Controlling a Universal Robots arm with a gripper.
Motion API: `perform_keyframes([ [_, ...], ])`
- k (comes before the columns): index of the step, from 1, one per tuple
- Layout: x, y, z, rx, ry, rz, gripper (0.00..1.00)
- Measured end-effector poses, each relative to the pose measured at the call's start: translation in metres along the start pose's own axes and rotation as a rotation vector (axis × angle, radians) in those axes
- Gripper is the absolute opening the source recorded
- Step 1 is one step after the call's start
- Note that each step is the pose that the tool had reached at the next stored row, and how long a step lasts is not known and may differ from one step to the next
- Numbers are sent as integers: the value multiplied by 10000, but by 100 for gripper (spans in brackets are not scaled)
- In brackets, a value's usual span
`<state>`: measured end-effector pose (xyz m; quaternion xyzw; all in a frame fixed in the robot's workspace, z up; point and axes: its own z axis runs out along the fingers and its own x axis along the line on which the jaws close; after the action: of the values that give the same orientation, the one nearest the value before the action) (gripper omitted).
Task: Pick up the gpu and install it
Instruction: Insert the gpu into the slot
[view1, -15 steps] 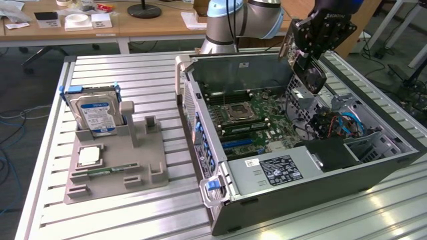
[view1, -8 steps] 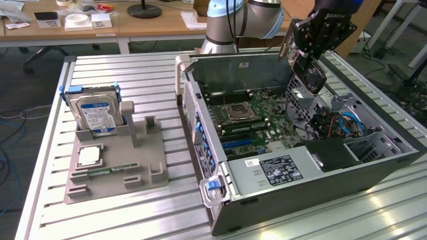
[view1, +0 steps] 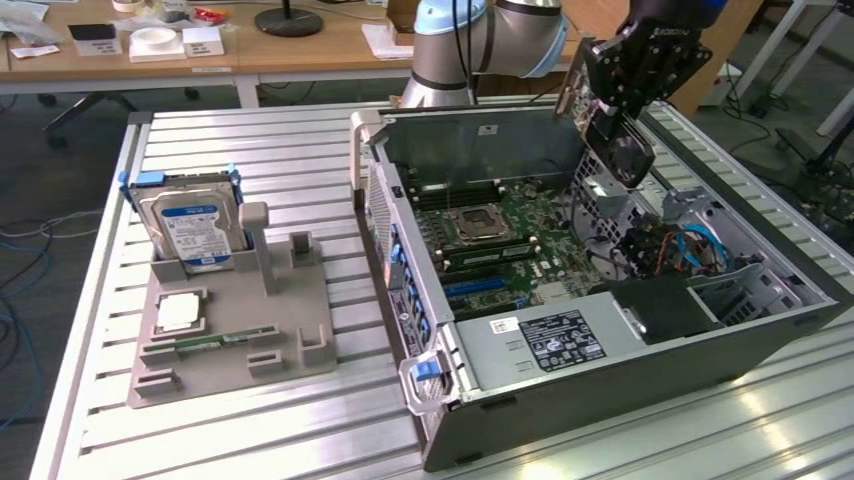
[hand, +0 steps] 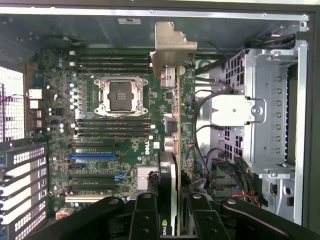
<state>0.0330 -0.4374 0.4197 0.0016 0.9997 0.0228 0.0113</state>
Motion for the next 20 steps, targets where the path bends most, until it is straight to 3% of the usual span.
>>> perform_keyframes([
  [20, 1, 0, 5, -61, 138, -3007, 27],
])
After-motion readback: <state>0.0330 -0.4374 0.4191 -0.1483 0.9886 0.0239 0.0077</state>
